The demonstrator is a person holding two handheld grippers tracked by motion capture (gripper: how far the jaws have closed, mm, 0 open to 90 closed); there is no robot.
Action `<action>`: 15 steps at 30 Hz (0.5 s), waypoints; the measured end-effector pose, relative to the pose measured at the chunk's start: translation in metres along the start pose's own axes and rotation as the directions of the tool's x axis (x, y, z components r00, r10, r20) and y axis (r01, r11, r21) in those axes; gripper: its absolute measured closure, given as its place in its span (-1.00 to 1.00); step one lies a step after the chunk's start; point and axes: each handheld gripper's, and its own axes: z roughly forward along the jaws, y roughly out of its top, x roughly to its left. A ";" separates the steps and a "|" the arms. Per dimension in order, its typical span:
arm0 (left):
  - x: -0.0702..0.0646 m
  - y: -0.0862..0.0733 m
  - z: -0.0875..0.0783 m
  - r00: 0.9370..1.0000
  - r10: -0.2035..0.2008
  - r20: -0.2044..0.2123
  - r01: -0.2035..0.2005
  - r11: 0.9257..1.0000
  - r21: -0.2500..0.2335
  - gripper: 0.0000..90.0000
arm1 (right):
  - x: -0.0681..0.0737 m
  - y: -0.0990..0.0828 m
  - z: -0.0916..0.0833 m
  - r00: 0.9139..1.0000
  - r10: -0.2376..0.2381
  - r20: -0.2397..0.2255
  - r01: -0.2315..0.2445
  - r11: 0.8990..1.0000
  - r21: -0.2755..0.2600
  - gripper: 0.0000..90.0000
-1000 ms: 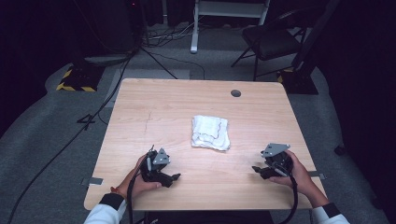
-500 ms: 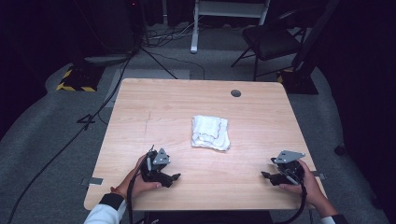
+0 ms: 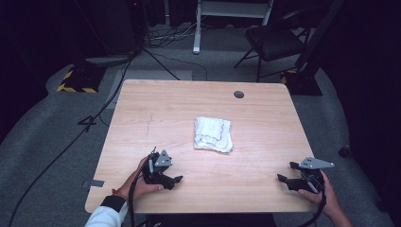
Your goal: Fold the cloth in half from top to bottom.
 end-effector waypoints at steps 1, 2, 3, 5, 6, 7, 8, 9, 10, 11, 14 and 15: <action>0.000 0.000 0.000 1.000 0.001 0.000 -0.001 1.000 0.000 -0.67 | 0.000 0.000 0.000 1.000 0.007 0.007 -0.007 1.000 -0.001 -0.56; 0.000 0.000 0.000 1.000 0.000 -0.001 0.000 1.000 0.000 -0.67 | 0.000 0.000 0.000 1.000 0.007 0.008 -0.007 1.000 0.000 -0.56; 0.000 0.000 0.000 1.000 0.000 -0.001 0.000 1.000 0.000 -0.67 | 0.000 0.000 0.000 1.000 0.007 0.009 -0.007 1.000 0.000 -0.56; 0.000 0.000 0.000 1.000 0.000 -0.001 0.000 1.000 0.000 -0.67 | 0.000 0.000 0.000 1.000 0.009 0.011 -0.009 1.000 0.001 -0.56; 0.000 0.000 0.000 1.000 0.000 -0.001 0.000 1.000 0.000 -0.67 | 0.000 0.000 0.000 1.000 0.009 0.011 -0.009 1.000 0.001 -0.56; 0.000 0.000 0.000 1.000 0.000 -0.001 0.000 1.000 0.000 -0.67 | 0.000 0.000 0.000 1.000 0.009 0.011 -0.009 1.000 0.001 -0.56; 0.000 0.000 0.000 1.000 0.000 -0.001 0.000 1.000 0.000 -0.67 | -0.001 0.000 0.000 1.000 0.008 0.012 -0.008 1.000 0.001 -0.56; 0.000 0.000 0.000 1.000 -0.001 -0.001 0.001 1.000 0.000 -0.67 | -0.001 0.000 0.000 1.000 0.011 0.015 -0.011 1.000 0.001 -0.56; 0.000 0.000 0.000 1.000 -0.001 -0.002 0.001 1.000 0.000 -0.67 | -0.001 0.000 0.000 1.000 0.014 0.018 -0.014 1.000 0.001 -0.56; -0.001 0.000 0.000 1.000 -0.004 -0.004 0.004 1.000 0.000 -0.67 | -0.001 0.000 0.000 1.000 0.021 0.023 -0.021 1.000 0.000 -0.57; -0.001 0.000 0.000 1.000 -0.003 -0.005 0.003 1.000 -0.001 -0.67 | -0.001 0.000 0.000 0.999 0.028 0.030 -0.028 1.000 0.001 -0.57; -0.001 0.000 0.000 1.000 -0.004 -0.005 0.004 1.000 -0.001 -0.67 | -0.001 0.000 0.000 0.999 0.027 0.030 -0.027 1.000 0.001 -0.57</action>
